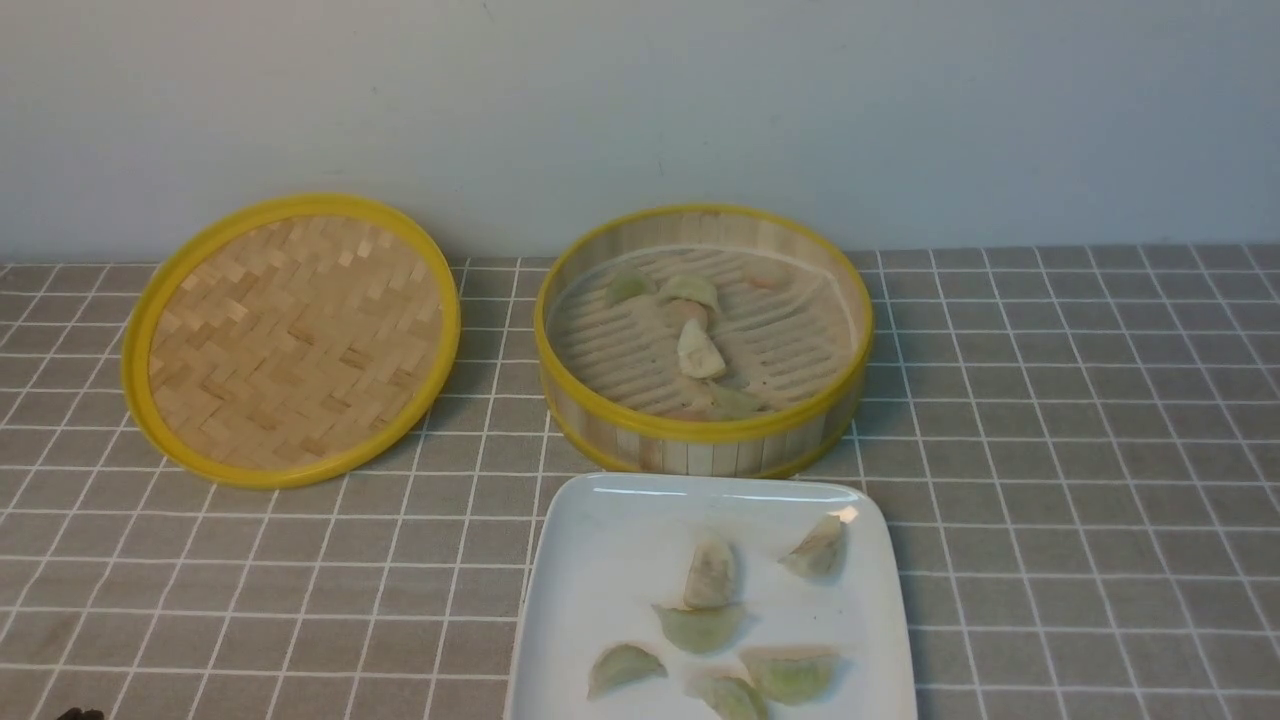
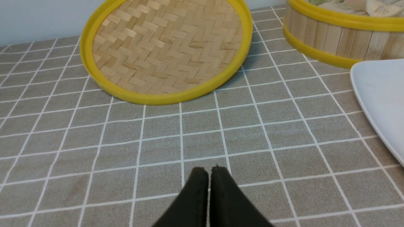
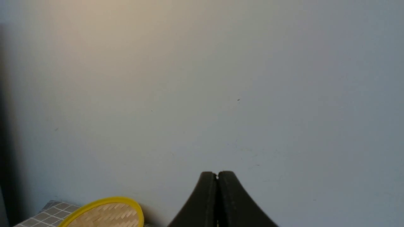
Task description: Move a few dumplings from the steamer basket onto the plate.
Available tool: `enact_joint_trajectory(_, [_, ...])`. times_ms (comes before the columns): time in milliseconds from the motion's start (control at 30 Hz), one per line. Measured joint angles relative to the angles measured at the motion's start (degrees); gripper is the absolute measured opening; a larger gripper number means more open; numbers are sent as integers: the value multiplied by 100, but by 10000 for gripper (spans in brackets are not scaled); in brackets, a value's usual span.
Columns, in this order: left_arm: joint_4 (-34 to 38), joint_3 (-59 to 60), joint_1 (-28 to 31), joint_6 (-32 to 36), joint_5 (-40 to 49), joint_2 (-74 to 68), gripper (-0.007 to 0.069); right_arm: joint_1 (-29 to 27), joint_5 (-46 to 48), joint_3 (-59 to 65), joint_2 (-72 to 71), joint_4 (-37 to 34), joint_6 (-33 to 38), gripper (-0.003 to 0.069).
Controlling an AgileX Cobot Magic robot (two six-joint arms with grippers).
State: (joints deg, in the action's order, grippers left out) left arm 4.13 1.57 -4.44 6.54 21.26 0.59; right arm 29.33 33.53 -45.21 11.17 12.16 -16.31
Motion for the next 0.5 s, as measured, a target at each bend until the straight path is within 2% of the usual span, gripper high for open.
enact_joint_trajectory(133, [0,0,0,0,4,0,-5,-73,-128,467,-113,-189,-94,-15])
enact_joint_trajectory(200, [0,0,0,0,4,0,-5,-325,-313,888,-225,-211,-139,-15])
enact_joint_trajectory(333, [0,0,0,0,4,0,-5,-1206,-832,1964,-396,-189,-150,-15])
enact_joint_trajectory(367, [0,0,0,0,4,0,-5,-1261,-862,2026,-404,-188,-150,-15])
enact_joint_trajectory(400, [0,0,0,0,4,0,-5,-1747,-1067,2534,-496,-151,-158,-15])
enact_joint_trajectory(433, [0,0,0,0,4,0,-5,-2002,-1191,2856,-561,-136,-163,-15])
enact_joint_trajectory(467, [0,0,0,0,4,0,-5,-2002,-1214,2920,-574,-136,-163,-15])
enact_joint_trajectory(500, [0,0,0,0,4,0,-5,-2351,-1359,3421,-701,-107,-163,-15])
